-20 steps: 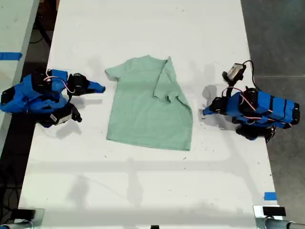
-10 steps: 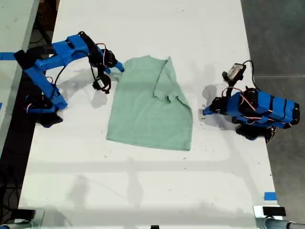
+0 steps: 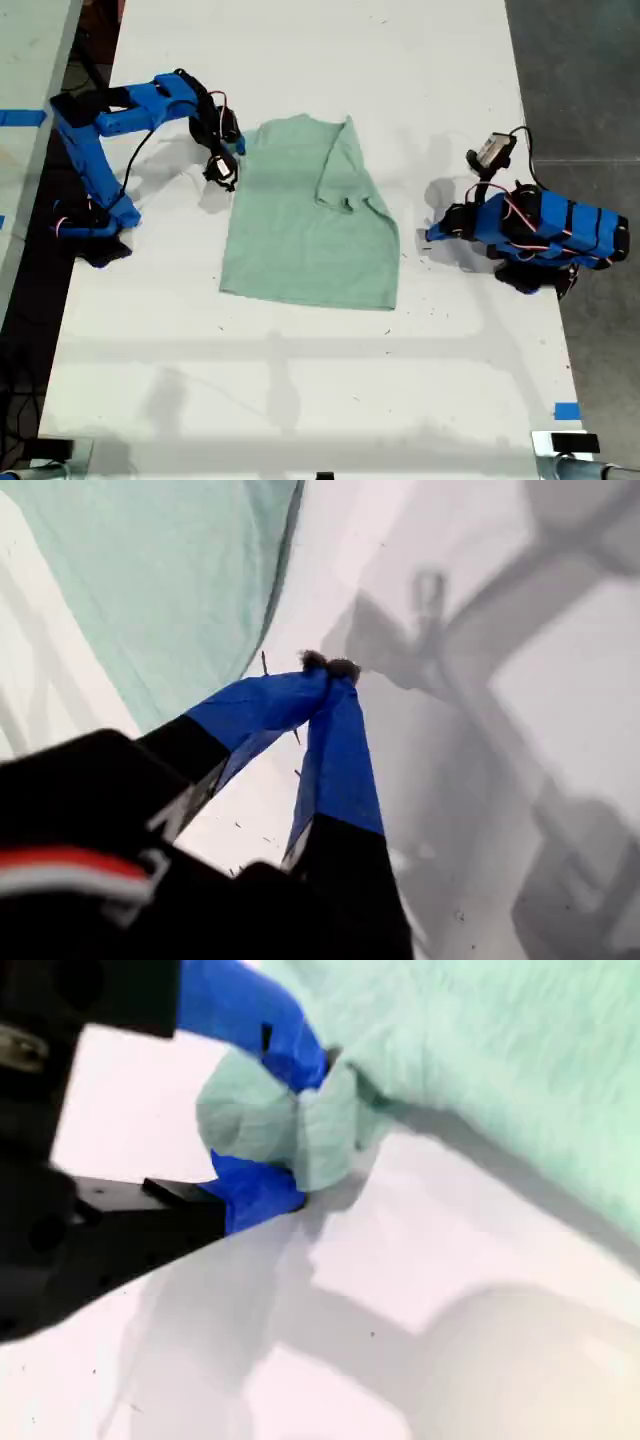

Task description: Fold t shirt

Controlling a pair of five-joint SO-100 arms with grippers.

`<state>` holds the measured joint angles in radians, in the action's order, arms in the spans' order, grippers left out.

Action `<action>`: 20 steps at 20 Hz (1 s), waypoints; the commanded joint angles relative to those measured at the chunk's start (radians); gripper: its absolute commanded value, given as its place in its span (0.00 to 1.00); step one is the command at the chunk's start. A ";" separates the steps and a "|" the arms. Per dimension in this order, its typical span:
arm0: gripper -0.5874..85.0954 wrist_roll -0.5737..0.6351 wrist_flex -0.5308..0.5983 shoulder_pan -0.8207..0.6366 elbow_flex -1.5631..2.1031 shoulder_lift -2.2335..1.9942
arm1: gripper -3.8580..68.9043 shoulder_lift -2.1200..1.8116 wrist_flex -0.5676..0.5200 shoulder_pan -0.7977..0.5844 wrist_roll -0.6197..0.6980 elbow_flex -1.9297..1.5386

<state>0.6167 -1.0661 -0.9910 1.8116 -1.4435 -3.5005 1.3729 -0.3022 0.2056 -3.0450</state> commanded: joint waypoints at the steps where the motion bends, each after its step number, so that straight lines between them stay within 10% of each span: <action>1: 0.01 -0.069 -0.055 -0.048 -0.005 -0.031 | 0.05 -0.011 -0.023 0.002 -0.003 -0.051; 10: 0.02 -0.008 -0.229 0.428 -0.652 -0.066 | 0.05 -0.011 -0.023 0.002 0.000 -0.051; 14: 0.41 -0.012 -0.229 0.499 -0.834 0.249 | 0.05 -0.011 -0.023 0.003 0.000 -0.051; 16: 0.37 -0.021 -0.284 0.449 -0.834 0.262 | 0.05 -0.011 -0.025 0.003 0.003 -0.051; 18: 0.01 -0.095 -0.407 0.377 -0.822 0.140 | 0.05 -0.011 -0.025 0.003 0.005 -0.051; 20: 0.01 -0.091 -0.446 0.333 -0.758 -0.112 | 0.05 -0.011 -0.025 0.003 0.005 -0.051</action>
<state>0.5400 -1.4726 -0.6075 1.0462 -1.2763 -3.5005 1.3729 -0.3022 0.2056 -3.0450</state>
